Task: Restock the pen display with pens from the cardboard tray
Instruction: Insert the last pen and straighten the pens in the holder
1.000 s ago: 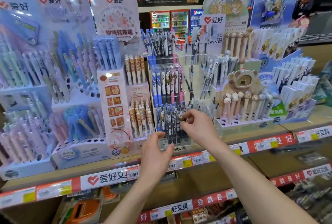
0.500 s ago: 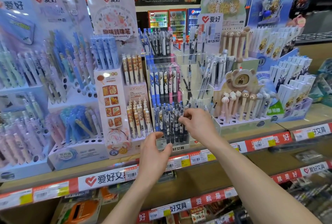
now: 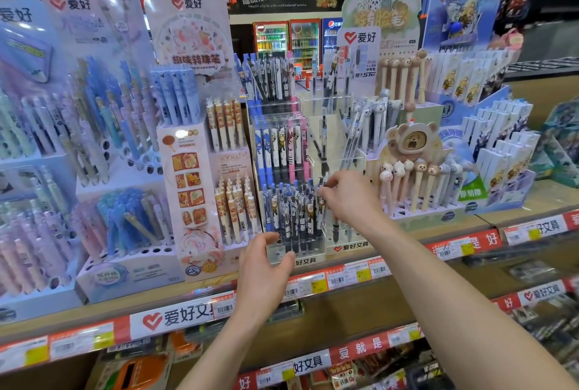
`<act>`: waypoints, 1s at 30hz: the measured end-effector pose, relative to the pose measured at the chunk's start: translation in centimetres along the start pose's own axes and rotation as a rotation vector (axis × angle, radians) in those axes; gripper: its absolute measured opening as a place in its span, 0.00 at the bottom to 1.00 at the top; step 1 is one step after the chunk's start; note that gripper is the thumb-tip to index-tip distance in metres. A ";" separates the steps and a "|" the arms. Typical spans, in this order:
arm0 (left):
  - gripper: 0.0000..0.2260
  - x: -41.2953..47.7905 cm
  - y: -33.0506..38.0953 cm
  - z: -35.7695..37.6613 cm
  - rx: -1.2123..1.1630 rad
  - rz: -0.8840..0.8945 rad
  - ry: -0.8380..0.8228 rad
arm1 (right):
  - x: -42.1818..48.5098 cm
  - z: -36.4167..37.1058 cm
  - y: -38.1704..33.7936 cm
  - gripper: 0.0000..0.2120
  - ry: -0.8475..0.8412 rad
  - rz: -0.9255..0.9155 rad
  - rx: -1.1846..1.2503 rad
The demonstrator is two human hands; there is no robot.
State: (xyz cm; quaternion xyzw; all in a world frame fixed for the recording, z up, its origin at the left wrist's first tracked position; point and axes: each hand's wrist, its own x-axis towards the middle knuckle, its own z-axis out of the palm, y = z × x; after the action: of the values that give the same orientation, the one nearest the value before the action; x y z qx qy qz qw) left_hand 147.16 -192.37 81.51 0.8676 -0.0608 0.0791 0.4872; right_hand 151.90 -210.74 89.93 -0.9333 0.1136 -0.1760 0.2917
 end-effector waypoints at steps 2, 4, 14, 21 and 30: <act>0.20 0.0 -0.1 0.0 0.001 0.004 0.002 | 0.2 0.1 0.0 0.14 -0.038 -0.005 -0.033; 0.20 0.1 -0.1 0.0 0.003 0.004 0.004 | 0.3 0.0 0.0 0.12 -0.067 -0.013 -0.021; 0.18 0.1 -0.3 0.0 0.010 0.020 0.002 | -0.6 -0.4 -0.2 0.10 -0.197 -0.032 0.180; 0.19 0.1 -0.4 0.0 0.014 0.021 0.007 | -1.0 -0.3 0.3 0.08 -0.213 -0.040 0.214; 0.19 0.1 -0.4 0.2 0.022 0.019 0.008 | -1.3 -0.2 0.8 0.08 -0.222 -0.052 0.193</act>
State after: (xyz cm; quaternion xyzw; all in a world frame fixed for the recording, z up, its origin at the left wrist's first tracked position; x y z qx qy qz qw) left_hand 147.33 -192.33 81.07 0.8719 -0.0663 0.0880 0.4772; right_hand 150.49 -211.07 89.26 -0.9173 0.0388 -0.0892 0.3862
